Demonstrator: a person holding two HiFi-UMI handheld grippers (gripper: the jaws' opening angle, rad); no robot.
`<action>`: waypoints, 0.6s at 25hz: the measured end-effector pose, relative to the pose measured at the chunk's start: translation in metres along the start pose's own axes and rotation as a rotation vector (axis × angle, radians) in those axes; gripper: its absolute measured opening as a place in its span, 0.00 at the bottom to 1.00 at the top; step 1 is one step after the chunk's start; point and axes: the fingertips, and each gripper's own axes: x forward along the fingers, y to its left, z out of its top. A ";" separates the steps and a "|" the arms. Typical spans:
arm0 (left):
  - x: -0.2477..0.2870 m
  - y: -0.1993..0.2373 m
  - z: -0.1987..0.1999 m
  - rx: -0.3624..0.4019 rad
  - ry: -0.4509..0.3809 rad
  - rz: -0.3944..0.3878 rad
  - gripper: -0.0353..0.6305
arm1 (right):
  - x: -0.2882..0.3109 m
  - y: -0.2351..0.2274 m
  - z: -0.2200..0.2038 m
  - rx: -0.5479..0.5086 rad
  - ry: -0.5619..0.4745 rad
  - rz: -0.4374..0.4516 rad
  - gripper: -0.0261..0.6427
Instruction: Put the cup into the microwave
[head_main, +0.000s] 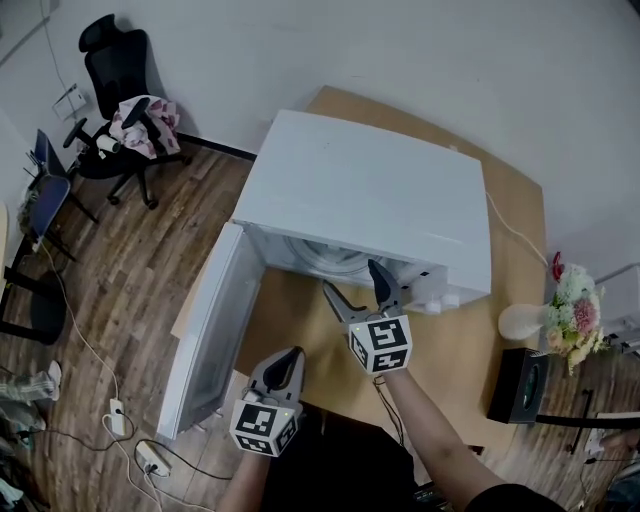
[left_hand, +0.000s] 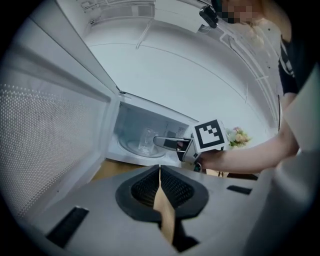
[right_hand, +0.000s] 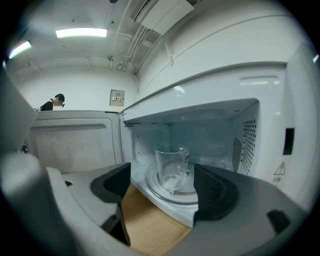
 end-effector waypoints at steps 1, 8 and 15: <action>0.000 -0.001 0.002 0.002 -0.002 -0.001 0.06 | -0.004 0.001 0.002 0.008 -0.002 0.006 0.59; 0.001 -0.010 0.025 0.022 -0.034 -0.022 0.06 | -0.032 0.004 0.014 0.070 -0.014 0.032 0.59; 0.008 -0.020 0.048 0.055 -0.057 -0.056 0.06 | -0.063 -0.001 0.026 0.131 -0.040 0.003 0.59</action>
